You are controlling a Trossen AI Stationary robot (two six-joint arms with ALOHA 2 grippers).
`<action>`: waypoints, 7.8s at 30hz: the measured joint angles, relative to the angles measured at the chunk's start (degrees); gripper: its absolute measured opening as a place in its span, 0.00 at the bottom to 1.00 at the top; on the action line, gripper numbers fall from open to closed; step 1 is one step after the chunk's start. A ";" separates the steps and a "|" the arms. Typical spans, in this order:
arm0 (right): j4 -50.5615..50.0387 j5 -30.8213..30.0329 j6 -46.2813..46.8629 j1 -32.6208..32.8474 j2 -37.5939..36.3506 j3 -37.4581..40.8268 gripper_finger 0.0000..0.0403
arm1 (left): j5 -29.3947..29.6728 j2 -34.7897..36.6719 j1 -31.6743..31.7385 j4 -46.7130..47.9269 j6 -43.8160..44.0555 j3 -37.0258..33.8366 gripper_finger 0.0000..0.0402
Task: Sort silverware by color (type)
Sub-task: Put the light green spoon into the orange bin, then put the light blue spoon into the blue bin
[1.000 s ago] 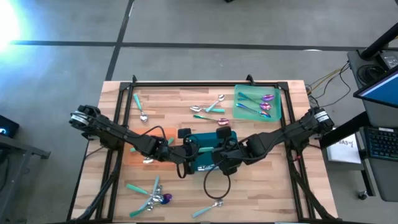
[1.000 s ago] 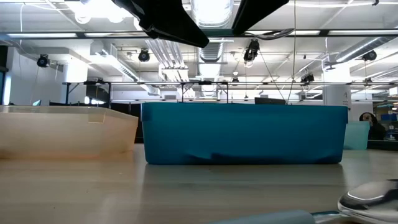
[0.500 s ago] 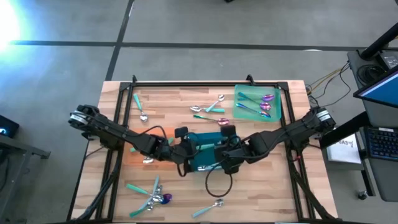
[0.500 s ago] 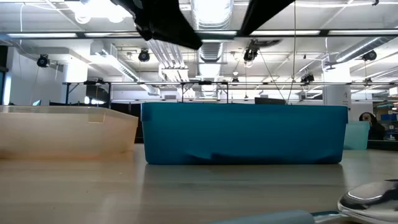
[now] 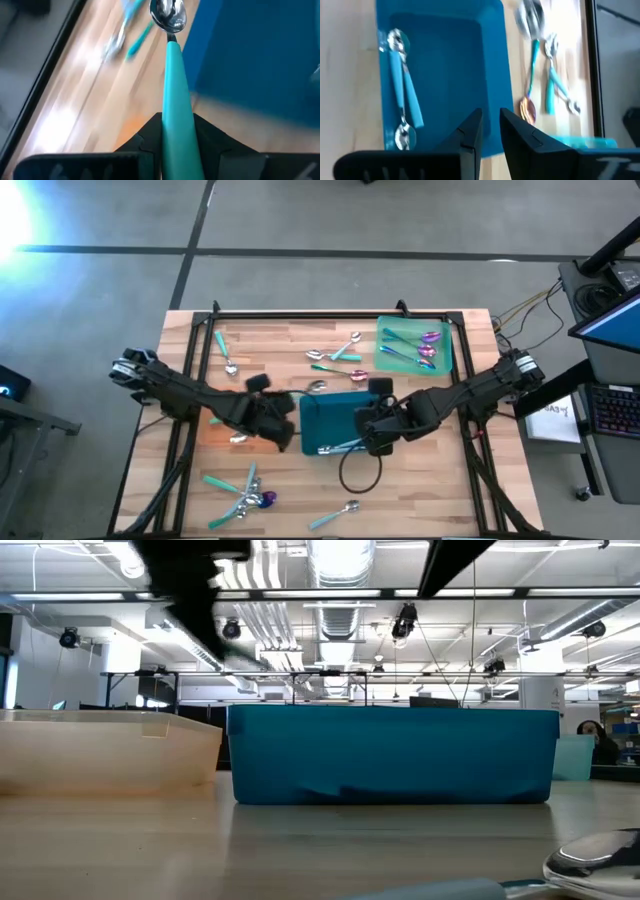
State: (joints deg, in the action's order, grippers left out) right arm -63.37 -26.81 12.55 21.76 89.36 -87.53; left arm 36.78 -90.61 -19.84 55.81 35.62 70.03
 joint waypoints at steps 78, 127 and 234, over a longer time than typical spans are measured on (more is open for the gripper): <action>14.66 13.31 17.52 13.88 10.62 0.22 0.27 | -16.04 -9.62 -32.93 -2.69 66.84 -5.33 0.45; 14.44 13.27 16.86 13.88 10.62 0.22 0.27 | -17.91 -15.97 -32.45 -4.34 78.45 -8.93 0.11; 51.66 0.90 0.13 -2.69 10.75 0.08 0.05 | 51.74 -16.39 -21.59 -0.32 52.15 17.97 0.14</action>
State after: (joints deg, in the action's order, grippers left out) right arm -11.71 -25.91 12.68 19.07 100.11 -87.44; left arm 88.52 -107.00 -41.44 55.49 87.77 88.01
